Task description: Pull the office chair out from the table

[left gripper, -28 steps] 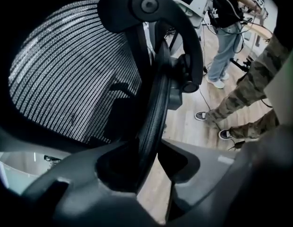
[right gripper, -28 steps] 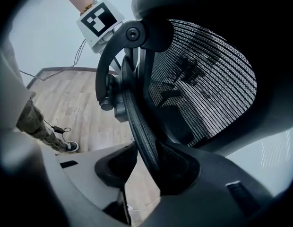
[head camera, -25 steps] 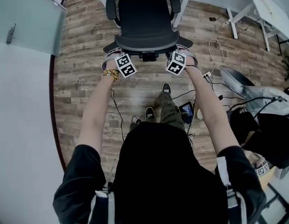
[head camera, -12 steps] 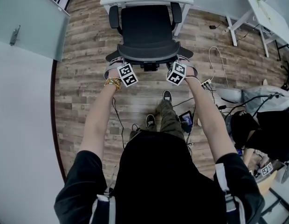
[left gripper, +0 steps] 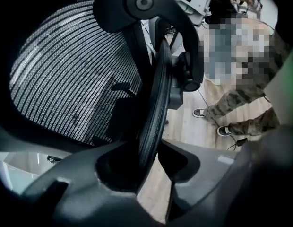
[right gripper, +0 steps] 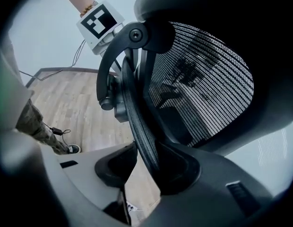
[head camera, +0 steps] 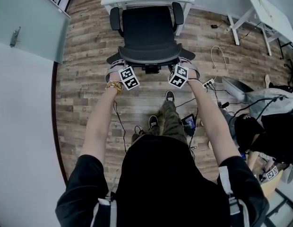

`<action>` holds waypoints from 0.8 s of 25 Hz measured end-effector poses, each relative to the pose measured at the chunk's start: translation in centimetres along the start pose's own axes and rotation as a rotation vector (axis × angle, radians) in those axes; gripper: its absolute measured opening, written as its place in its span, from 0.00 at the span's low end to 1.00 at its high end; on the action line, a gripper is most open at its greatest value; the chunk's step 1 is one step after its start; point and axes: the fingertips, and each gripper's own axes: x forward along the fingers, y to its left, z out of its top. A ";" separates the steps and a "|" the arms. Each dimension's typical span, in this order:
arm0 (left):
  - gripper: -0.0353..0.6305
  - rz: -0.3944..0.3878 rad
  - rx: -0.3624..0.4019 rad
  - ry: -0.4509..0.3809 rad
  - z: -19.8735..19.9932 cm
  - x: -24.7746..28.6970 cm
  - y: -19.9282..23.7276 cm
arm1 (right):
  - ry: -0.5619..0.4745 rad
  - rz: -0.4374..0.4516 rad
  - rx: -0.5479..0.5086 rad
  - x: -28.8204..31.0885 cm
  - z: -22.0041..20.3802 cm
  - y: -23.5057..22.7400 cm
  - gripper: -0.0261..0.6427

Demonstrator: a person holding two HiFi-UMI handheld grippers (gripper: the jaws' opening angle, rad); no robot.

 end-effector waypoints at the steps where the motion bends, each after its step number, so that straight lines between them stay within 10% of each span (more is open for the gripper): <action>1: 0.28 0.000 0.001 0.000 0.0 -0.1 -0.2 | -0.001 0.000 0.000 -0.1 -0.1 0.2 0.22; 20: 0.28 0.021 0.014 -0.007 -1.4 -2.0 -2.8 | 0.006 -0.023 0.011 -1.8 0.5 3.7 0.22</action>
